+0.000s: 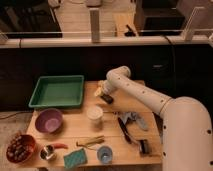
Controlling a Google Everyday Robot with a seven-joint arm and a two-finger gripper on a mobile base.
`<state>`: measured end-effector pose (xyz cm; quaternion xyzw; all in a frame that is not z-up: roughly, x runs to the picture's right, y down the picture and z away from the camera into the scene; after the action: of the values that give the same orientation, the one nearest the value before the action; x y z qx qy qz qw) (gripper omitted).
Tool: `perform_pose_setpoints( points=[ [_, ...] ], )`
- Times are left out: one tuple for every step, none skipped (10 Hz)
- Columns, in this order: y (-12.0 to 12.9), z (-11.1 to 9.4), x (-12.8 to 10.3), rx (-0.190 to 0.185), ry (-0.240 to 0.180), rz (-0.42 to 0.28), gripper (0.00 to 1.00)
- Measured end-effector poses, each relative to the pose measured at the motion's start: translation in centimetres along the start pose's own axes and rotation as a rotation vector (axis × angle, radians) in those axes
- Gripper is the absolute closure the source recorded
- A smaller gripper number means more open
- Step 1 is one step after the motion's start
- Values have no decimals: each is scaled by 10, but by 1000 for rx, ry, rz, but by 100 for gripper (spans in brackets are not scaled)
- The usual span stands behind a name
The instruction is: Place eraser in table surface
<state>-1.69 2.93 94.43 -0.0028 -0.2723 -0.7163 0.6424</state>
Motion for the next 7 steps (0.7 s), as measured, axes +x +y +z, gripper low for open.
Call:
perform_pose_setpoints(
  points=[
    [-1, 8, 3, 1, 1, -7, 20],
    [0, 12, 4, 0, 4, -13, 20],
    [3, 20, 7, -5, 12, -25, 20],
    [8, 26, 10, -10, 20, -27, 21],
    [12, 29, 14, -14, 24, -19, 24],
    [17, 32, 19, -19, 27, -8, 32],
    [20, 34, 23, -24, 30, 3, 43]
  ],
)
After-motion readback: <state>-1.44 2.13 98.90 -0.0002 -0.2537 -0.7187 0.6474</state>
